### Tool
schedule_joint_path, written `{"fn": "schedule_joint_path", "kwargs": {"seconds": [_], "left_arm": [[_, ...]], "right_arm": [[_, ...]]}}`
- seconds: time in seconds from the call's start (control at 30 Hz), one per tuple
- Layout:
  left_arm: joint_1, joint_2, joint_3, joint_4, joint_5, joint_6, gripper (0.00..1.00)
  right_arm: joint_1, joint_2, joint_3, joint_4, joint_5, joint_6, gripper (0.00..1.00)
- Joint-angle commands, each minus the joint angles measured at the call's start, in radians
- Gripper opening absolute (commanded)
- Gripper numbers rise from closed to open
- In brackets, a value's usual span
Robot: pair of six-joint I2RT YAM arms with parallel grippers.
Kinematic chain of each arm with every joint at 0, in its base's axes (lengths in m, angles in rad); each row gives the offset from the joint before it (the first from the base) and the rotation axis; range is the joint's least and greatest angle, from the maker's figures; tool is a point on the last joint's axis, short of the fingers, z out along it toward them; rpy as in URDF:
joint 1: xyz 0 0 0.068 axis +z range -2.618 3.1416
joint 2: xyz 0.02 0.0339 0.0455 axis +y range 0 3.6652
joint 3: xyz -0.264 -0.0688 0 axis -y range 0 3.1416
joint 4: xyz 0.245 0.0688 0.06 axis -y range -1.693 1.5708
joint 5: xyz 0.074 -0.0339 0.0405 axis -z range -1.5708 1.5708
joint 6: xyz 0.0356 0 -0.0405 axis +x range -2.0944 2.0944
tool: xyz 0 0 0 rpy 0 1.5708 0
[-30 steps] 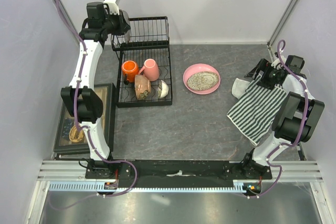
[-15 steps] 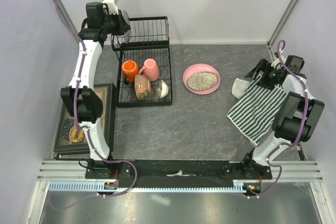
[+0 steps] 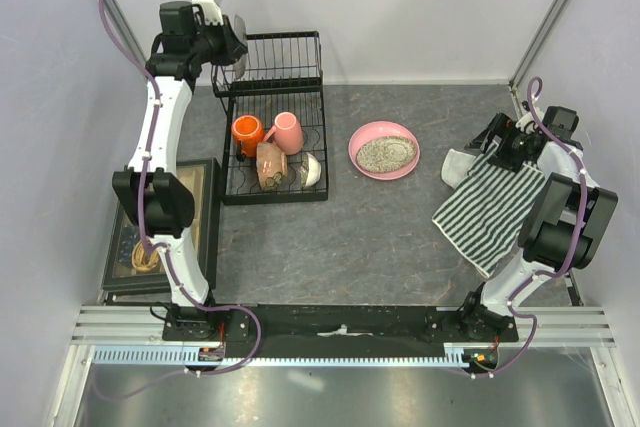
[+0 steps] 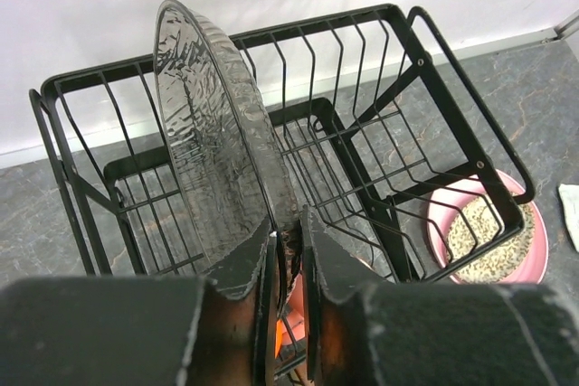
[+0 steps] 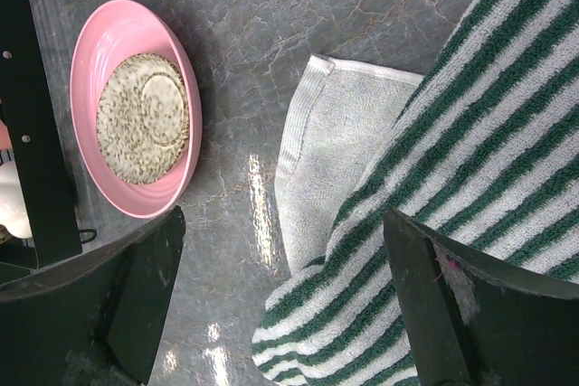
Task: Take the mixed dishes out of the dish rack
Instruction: Pick up the plate from the dish rack.
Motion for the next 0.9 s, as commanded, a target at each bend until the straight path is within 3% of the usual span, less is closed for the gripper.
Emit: {"fn": "schedule_joint_path", "kwargs": {"seconds": [0.0,0.87], "left_arm": [[0.010,-0.069,0.048,0.041,0.003,-0.021,0.02],[0.010,-0.218,0.112,0.043,0.138,-0.108,0.02]], "right_arm": [[-0.005,-0.001,0.002,0.016,-0.011,-0.020,0.98],[-0.005,0.003,0.005,0.013,-0.020,-0.026,0.98]]}}
